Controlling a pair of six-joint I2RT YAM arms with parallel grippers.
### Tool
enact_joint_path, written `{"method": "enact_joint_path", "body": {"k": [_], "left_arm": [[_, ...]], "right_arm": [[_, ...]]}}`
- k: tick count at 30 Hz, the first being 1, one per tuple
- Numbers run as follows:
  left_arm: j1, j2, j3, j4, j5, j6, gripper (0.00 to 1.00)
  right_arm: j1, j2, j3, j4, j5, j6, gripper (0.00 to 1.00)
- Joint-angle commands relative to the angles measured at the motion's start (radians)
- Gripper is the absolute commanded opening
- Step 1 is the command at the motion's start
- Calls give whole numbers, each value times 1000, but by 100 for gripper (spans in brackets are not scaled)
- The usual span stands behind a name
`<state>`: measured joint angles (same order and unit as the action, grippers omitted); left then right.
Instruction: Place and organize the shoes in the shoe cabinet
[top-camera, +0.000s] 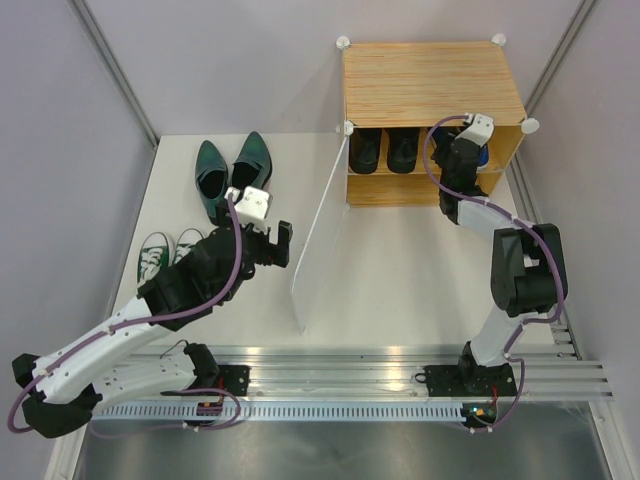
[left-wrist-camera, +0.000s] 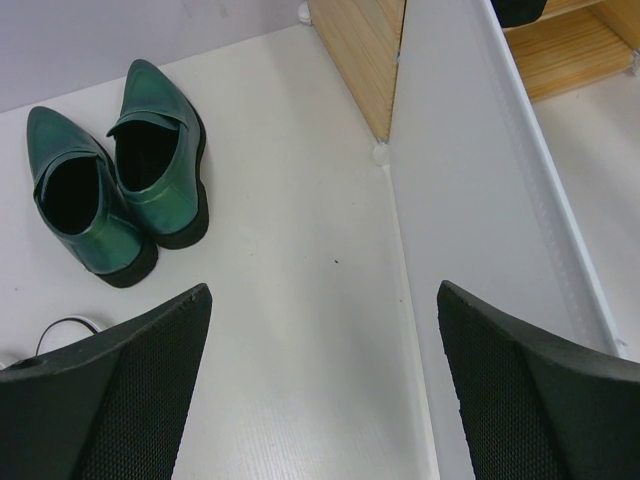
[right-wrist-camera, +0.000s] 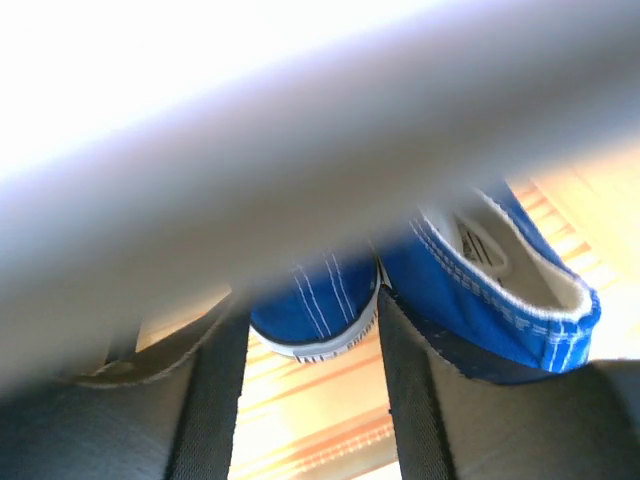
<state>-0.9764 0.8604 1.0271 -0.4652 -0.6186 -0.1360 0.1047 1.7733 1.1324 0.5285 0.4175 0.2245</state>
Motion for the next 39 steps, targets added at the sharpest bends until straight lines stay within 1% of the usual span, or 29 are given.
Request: {"method": "enact_joint_path", "body": {"k": [1, 5, 7, 8, 9, 11, 16, 18, 28, 33, 39], "left_arm": [[4, 2, -1, 30, 3, 16, 96], [5, 8, -1, 31, 3, 18, 96], [5, 9, -1, 31, 3, 18, 96], [5, 9, -1, 31, 3, 18, 96], [5, 8, -1, 30, 3, 18, 96], [7, 8, -1, 31, 3, 19, 96], [7, 5, -1, 30, 3, 19, 96], [7, 2, -1, 30, 5, 18, 96], [5, -12, 2, 28, 23, 13, 96], [7, -20, 2, 30, 23, 12, 96], [5, -21, 2, 31, 25, 10, 96]], "right_arm": [[3, 11, 27, 103, -21, -42, 56], [4, -6, 7, 159, -95, -45, 49], [4, -5, 18, 156, -118, -45, 40], [4, -3, 23, 153, -144, -45, 38], [4, 0, 29, 140, -157, -44, 31], [4, 5, 50, 125, -183, -42, 28], [4, 2, 58, 105, -183, -36, 6], [3, -3, 63, 91, -189, -27, 1], [3, -100, 84, -8, -267, 56, 1], [4, -127, 93, -58, -267, 85, 1], [4, -147, 83, -76, -258, 101, 0]]}}
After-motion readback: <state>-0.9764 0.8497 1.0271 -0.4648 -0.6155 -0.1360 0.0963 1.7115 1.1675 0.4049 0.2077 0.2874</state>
